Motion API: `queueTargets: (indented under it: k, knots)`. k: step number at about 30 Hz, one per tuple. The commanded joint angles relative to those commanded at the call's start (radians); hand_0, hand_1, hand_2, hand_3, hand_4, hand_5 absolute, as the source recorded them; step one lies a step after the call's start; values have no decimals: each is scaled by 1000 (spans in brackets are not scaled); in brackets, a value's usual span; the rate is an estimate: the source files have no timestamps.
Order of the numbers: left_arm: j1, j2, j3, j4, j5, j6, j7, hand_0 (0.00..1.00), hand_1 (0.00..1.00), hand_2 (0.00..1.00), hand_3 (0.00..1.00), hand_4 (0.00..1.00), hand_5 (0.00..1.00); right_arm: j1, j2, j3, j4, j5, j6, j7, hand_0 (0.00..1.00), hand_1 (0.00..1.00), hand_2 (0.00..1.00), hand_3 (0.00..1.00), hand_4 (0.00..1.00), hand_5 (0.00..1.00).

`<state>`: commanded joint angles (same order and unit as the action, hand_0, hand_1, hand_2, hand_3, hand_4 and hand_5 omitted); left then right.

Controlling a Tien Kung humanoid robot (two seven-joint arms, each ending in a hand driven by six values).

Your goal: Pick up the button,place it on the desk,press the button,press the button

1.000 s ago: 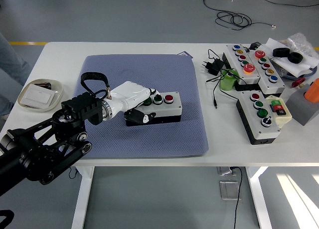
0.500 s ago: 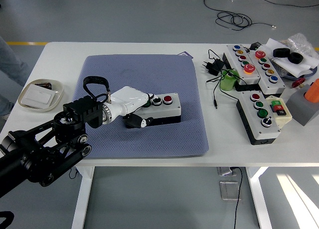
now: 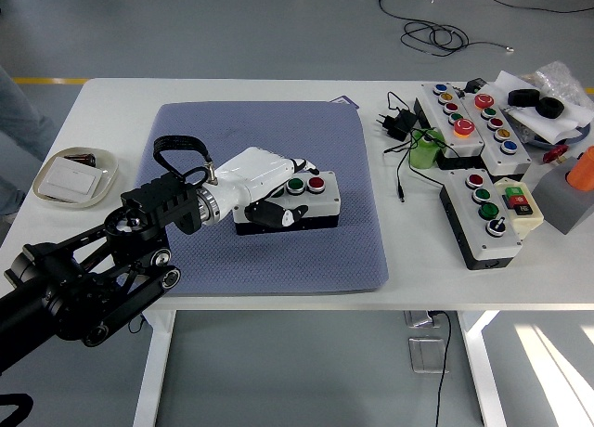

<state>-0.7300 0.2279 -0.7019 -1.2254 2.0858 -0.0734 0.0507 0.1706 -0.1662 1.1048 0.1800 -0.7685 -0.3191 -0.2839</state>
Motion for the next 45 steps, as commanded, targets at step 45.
queueTargets:
  k: [45]
  knots:
    - [-1,-2,-99,-8,-112,101,-16,68,219,280,835,713,554,8,-2,16,0,-14,0,0,787,797,817,751,412,479]
